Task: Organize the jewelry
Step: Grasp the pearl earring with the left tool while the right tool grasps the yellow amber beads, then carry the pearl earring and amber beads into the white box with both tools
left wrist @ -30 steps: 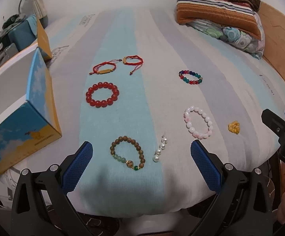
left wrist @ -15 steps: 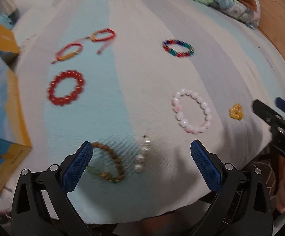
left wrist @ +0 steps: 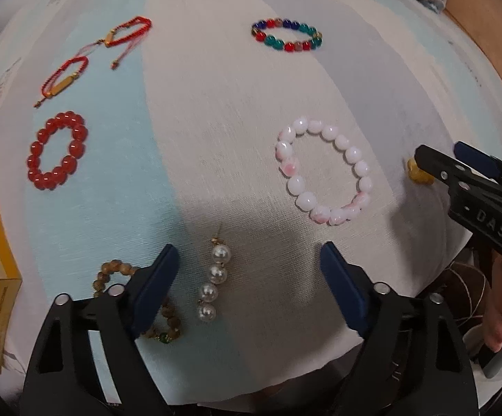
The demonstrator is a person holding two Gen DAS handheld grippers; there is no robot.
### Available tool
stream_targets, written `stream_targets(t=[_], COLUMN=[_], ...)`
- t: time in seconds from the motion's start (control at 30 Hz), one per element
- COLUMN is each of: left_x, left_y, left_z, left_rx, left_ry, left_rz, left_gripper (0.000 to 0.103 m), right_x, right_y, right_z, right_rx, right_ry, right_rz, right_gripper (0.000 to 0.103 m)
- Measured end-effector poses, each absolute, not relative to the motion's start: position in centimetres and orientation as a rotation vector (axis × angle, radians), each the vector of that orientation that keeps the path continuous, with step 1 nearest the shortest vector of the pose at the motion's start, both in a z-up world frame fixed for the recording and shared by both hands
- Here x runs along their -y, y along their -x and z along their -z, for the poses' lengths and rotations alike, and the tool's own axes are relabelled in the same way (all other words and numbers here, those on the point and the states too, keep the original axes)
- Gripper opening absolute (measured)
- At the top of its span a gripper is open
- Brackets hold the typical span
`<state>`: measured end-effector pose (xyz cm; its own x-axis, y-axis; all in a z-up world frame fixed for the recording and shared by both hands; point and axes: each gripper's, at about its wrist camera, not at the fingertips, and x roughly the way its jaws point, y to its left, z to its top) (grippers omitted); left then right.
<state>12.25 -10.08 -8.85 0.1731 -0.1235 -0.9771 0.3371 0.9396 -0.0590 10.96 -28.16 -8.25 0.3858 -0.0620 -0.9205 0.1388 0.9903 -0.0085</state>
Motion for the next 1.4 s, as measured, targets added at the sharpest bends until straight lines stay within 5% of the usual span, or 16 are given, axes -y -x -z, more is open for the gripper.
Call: stream_targets(t=[0.23,0.77,0.87,1.4], left_x=[10.1,8.9,8.2,8.2], left_y=[-12.3,-9.4,-8.9,-9.7], left_z=[9.4,10.0,9.8,8.0], left_rx=[-1.365,-1.320,-1.309,-1.267], left_ry=[-0.211,-0.193,-0.162,-0.121], left_rz=[0.322,0.233,0.224,0.210], left_gripper=[0.069,0.012,0.011,0.011], right_x=[28.1,28.1,28.3,28.4], right_y=[-11.5,-12.7,-12.6,-10.7], right_z=[9.6,10.8,10.7,8.8], right_rx=[-1.211,-1.248,-1.246,-1.172], right_ry=[-0.090,-0.138,-0.139,-0.150], right_rz=[0.103,0.079,0.084,0.091], right_gripper=[0.049,0.028,0.018,0.016])
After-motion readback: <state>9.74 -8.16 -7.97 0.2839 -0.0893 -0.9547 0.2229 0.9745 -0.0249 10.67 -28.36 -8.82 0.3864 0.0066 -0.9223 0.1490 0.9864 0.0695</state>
